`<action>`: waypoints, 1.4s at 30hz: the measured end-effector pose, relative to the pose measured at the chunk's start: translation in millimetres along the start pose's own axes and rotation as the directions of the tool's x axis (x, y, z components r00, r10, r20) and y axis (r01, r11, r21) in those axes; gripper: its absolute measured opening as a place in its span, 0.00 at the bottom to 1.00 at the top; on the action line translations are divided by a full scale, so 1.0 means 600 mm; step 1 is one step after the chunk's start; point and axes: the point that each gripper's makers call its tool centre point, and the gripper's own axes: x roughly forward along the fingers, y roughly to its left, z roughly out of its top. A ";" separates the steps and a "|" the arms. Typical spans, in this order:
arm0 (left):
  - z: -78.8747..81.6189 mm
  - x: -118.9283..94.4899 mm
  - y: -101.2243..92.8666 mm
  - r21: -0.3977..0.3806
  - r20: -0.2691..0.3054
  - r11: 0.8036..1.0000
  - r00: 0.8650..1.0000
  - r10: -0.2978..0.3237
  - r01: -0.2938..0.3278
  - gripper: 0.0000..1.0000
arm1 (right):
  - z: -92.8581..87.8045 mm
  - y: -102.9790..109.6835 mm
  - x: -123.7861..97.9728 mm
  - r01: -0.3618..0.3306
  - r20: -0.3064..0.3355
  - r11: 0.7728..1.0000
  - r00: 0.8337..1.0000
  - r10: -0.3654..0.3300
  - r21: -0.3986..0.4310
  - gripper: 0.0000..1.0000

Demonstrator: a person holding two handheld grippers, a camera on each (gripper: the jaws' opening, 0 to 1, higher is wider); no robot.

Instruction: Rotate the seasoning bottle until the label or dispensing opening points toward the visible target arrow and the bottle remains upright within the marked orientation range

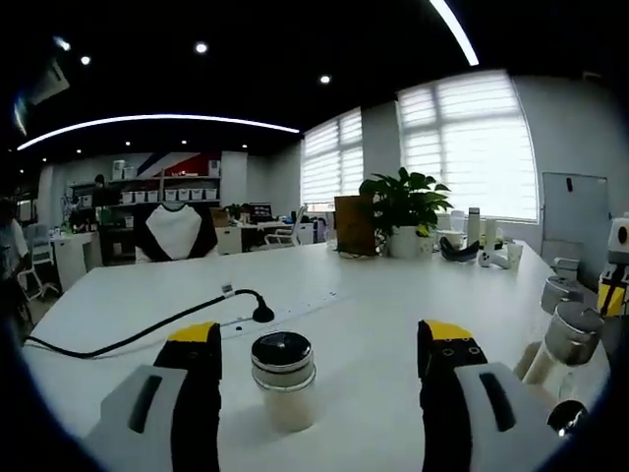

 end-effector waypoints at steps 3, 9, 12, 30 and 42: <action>-0.004 0.005 0.013 -0.029 0.000 0.999 1.000 0.029 -0.029 0.80 | -0.004 -0.001 0.000 -0.003 -0.008 1.000 1.000 0.003 0.006 0.01; -0.026 0.014 0.035 -0.088 -0.022 0.994 0.998 0.055 -0.057 0.69 | -0.001 -0.004 -0.001 -0.005 -0.002 1.000 1.000 0.005 0.009 0.01; -0.027 0.016 0.039 -0.092 -0.015 0.994 0.998 0.065 -0.066 0.66 | -0.004 -0.006 -0.002 -0.001 -0.005 1.000 1.000 0.002 0.011 0.01; -0.059 0.023 0.044 -0.008 -0.077 0.998 0.995 0.069 -0.070 0.33 | -0.009 -0.011 -0.011 0.022 -0.013 1.000 1.000 -0.022 0.010 0.00; -0.060 0.023 0.043 -0.023 -0.053 0.998 0.997 0.052 -0.054 0.32 | -0.012 -0.013 -0.017 0.034 -0.015 0.999 0.999 -0.034 0.008 0.00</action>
